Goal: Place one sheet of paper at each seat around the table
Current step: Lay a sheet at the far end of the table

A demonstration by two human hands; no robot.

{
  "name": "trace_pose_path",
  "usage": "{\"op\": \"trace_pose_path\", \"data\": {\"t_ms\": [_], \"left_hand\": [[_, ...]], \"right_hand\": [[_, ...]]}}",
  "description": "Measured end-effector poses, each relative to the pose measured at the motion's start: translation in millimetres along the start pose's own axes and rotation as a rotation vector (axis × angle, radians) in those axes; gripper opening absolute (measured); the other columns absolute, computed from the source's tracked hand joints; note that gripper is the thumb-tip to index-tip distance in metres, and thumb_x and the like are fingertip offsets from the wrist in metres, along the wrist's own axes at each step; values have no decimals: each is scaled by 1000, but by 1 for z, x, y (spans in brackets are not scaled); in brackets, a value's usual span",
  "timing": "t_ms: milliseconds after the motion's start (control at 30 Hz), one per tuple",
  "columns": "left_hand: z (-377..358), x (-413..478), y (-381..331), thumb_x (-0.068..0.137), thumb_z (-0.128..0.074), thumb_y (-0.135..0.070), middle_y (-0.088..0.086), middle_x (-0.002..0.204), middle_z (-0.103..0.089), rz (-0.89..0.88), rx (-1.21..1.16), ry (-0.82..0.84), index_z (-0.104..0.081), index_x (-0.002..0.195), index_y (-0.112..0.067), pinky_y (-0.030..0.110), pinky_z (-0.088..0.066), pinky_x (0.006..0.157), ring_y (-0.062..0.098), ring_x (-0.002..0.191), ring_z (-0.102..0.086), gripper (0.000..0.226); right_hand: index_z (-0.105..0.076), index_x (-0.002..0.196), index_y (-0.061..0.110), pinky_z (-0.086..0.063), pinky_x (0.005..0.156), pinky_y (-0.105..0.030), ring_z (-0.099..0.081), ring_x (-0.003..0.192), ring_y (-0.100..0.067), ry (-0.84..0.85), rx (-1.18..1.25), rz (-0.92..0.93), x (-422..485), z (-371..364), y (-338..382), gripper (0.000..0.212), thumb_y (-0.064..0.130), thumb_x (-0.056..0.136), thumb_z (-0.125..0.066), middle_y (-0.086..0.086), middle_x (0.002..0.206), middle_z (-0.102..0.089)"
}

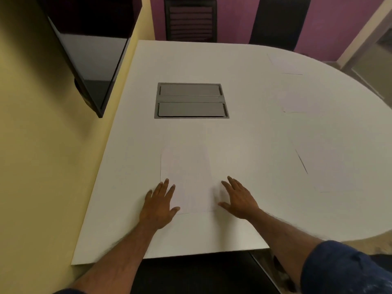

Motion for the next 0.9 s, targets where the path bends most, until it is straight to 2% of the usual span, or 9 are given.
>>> {"op": "trace_pose_path", "data": {"t_ms": [200, 367, 567, 733, 900], "left_hand": [[29, -10, -57, 93, -30, -67, 4, 164, 15, -119, 88, -39, 2, 157, -22, 46, 1, 122, 20, 152, 8, 84], [64, -17, -129, 88, -21, -76, 4, 163, 20, -227, 171, -138, 5, 156, -22, 46, 8, 121, 22, 152, 14, 91], [103, -23, -241, 80, -4, -82, 5, 162, 21, -353, 257, -283, 5, 156, -21, 48, 7, 122, 23, 151, 16, 97], [128, -34, -348, 81, -3, -83, 4, 162, 19, -435, 287, -406, 4, 156, -22, 49, 8, 122, 22, 150, 17, 97], [147, -50, -452, 81, -3, -84, 4, 164, 17, -465, 268, -502, 3, 156, -23, 49, 8, 122, 21, 151, 15, 97]], "right_hand": [[-11, 157, 20, -17, 122, -41, -7, 153, -25, -79, -44, -19, -66, 27, -29, 83, 59, 94, -47, -7, 167, -3], [-8, 158, 24, -13, 124, -41, -2, 154, -24, -194, -117, -23, -121, 61, -70, 82, 64, 94, -40, -5, 167, 3], [-9, 158, 25, -8, 123, -43, -1, 154, -24, -395, -136, -62, -194, 121, -132, 83, 68, 92, -36, -6, 167, 3], [-10, 158, 24, -2, 124, -45, 2, 154, -24, -503, -171, -101, -262, 163, -202, 85, 71, 91, -33, -5, 167, 4], [-9, 158, 25, -3, 125, -47, 2, 154, -24, -569, -225, -140, -333, 196, -279, 84, 73, 91, -30, -5, 167, 3]]}}
Point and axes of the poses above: each hand's wrist, its own x-axis towards the middle knuckle, its own z-axis out of the back of the hand, y = z × x, the point moved 6 cm from there along x, towards the middle knuckle
